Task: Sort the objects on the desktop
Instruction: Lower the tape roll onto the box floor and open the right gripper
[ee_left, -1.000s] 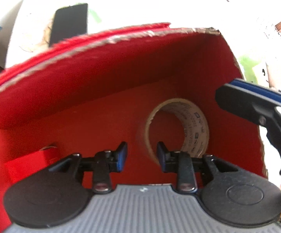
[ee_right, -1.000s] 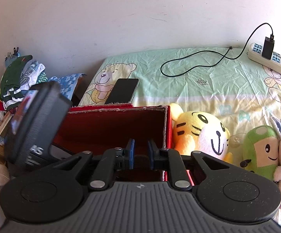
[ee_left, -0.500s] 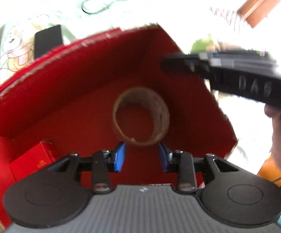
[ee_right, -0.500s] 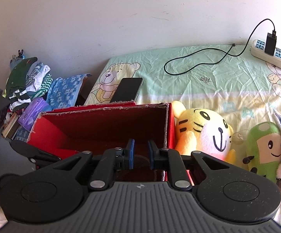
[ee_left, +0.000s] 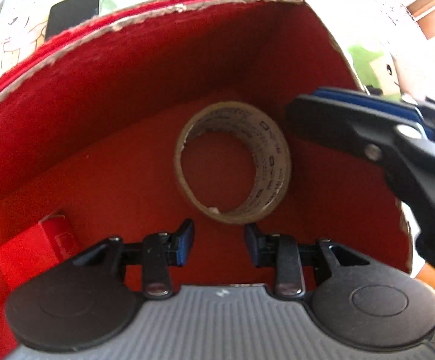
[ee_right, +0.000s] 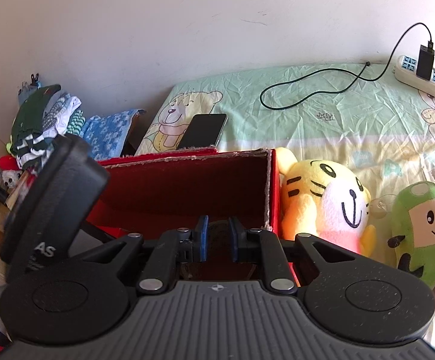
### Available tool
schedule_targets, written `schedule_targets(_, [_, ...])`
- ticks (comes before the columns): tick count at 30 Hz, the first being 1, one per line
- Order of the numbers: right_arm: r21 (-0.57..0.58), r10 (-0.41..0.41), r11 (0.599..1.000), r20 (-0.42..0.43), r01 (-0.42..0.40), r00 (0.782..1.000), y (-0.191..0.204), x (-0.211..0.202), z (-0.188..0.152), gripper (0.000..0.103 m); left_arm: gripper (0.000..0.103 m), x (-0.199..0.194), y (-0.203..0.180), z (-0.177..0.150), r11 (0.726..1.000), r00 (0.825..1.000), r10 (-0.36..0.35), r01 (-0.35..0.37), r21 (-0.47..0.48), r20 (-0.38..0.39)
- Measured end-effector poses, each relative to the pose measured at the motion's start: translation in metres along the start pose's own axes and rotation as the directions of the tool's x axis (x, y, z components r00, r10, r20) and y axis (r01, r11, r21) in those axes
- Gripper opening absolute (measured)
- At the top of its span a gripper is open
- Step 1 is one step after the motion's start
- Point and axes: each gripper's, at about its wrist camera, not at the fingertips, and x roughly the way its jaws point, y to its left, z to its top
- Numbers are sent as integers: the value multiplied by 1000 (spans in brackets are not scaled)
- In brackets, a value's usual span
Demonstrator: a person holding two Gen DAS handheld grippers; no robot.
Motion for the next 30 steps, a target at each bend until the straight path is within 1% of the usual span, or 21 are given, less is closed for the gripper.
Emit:
schedule_targets(4, [28, -2, 1000, 5, 2, 1000, -6, -1, 0, 16, 35, 1, -4, 7, 999, 999, 35, -35, 19, 25])
schedule_targets(9, [48, 7, 999, 16, -8, 1000, -9, -3, -1, 16, 36, 1, -10, 12, 994, 993, 91, -95, 57, 73])
schedule_targets(14, [70, 17, 997, 22, -18, 1000, -12, -2, -1, 16, 36, 4, -4, 14, 996, 996, 49, -54, 66, 68])
schedule_targets(18, [58, 9, 998, 24, -10, 1000, -11, -2, 0, 16, 37, 2, 2, 12, 997, 997, 38, -42, 59, 74])
schedule_targets(21, [53, -3, 999, 29, 1, 1000, -9, -2, -1, 16, 43, -2, 1, 9, 995, 994, 61, -68, 75, 93])
schedule_targets(24, [68, -14, 998, 37, 11, 999, -11, -2, 0, 13, 43, -4, -2, 5, 990, 990, 86, -97, 99, 109])
schedule_targets(28, [126, 3, 992, 43, -8, 999, -17, -4, -1, 14, 43, -7, 1, 3, 989, 989, 92, -105, 106, 117])
schedule_targets(30, [132, -2, 991, 43, -4, 999, -17, -5, -1, 14, 43, -9, 2, 2, 988, 988, 95, -109, 109, 119])
